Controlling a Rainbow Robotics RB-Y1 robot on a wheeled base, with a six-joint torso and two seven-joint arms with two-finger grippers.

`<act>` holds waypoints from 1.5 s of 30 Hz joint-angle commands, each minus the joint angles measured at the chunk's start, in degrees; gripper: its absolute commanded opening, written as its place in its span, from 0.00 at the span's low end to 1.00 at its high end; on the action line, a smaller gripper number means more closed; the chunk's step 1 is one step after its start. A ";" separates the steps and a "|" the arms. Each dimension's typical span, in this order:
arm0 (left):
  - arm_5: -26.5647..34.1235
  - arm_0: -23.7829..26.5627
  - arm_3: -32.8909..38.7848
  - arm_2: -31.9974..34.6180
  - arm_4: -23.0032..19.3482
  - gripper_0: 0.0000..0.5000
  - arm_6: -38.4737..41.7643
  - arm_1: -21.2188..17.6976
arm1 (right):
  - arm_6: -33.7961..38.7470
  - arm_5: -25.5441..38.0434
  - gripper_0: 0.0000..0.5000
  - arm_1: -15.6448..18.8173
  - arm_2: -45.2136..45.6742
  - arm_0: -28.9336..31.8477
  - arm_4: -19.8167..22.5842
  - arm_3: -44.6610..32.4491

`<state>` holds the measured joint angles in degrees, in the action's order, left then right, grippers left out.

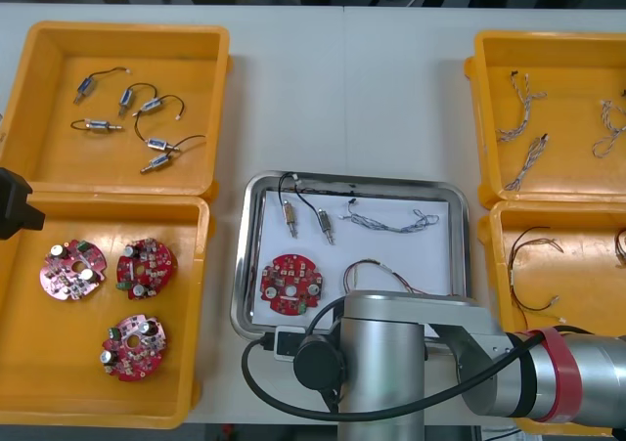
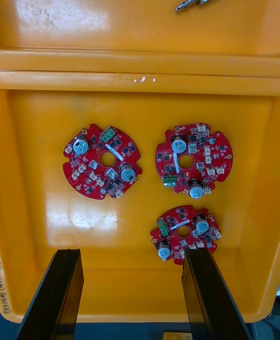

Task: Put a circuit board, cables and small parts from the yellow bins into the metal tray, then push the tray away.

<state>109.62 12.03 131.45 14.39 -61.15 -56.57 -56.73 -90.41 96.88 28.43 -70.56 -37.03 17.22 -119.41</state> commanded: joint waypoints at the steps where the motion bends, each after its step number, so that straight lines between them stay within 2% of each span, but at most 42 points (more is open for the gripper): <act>1: 0.38 -0.87 1.62 1.87 0.51 1.00 -1.97 0.74 | -1.17 -1.70 0.00 1.54 -0.19 -3.93 3.52 -0.56; 6: 0.38 -0.87 1.62 1.87 0.51 1.00 -1.97 0.74 | -1.61 -3.28 0.00 3.39 0.86 -6.56 8.09 -0.65; 17: 0.38 -0.87 1.62 1.87 0.51 1.00 -1.97 0.74 | -2.58 -5.83 0.00 6.11 1.30 -10.08 9.06 -0.48; 34: 0.38 -0.87 1.62 1.87 0.51 1.00 -1.97 0.74 | -5.21 -8.99 0.00 5.59 4.90 -19.83 20.75 9.37; 45: 0.38 -0.87 1.62 1.87 0.51 1.00 -1.97 0.74 | -8.02 -11.98 0.00 5.41 5.43 -24.14 21.98 14.99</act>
<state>109.62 12.03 131.48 14.39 -61.14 -56.57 -56.71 -95.01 85.76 33.63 -66.81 -57.84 38.66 -105.38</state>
